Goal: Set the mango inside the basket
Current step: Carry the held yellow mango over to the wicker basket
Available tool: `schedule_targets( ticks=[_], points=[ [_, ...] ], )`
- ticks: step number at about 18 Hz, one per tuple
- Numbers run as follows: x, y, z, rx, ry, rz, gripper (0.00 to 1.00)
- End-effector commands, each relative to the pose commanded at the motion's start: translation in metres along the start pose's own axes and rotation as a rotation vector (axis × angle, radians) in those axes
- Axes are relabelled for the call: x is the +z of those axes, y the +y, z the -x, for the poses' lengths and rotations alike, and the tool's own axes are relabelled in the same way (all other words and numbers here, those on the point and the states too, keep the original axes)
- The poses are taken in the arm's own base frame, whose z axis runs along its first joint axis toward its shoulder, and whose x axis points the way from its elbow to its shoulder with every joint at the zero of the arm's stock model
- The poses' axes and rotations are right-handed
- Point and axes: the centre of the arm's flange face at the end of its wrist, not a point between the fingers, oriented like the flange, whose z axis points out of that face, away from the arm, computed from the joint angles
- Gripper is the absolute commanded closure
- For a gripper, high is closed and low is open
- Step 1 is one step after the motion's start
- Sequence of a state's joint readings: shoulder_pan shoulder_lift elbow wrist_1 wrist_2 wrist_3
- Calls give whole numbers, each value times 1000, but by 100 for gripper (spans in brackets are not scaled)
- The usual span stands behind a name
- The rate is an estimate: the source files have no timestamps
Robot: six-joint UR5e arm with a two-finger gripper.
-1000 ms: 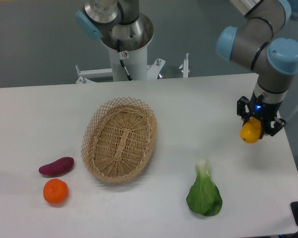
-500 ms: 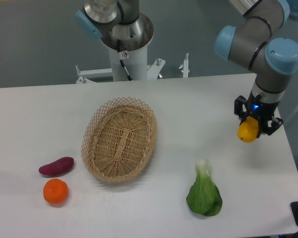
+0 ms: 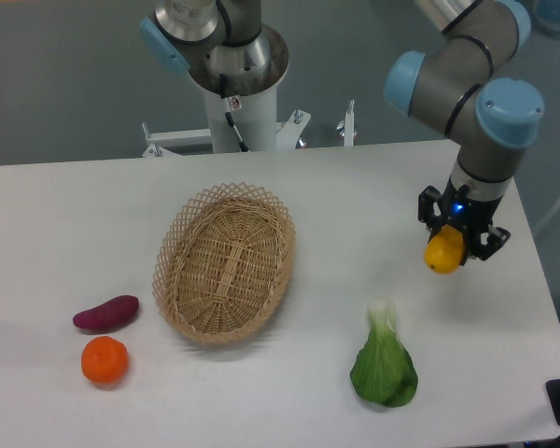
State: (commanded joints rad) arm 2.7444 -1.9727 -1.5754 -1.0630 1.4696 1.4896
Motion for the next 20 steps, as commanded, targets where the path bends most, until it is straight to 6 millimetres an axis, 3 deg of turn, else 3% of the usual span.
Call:
schedule_targets(
  ticks=[11,15,20],
  points=[
    [-13,-83,-35,-48,-12,-15,60],
    [-11,-112,-65,-37,6,-12,60],
    [0,-143,-119,-11,36,-5,60]
  ],
)
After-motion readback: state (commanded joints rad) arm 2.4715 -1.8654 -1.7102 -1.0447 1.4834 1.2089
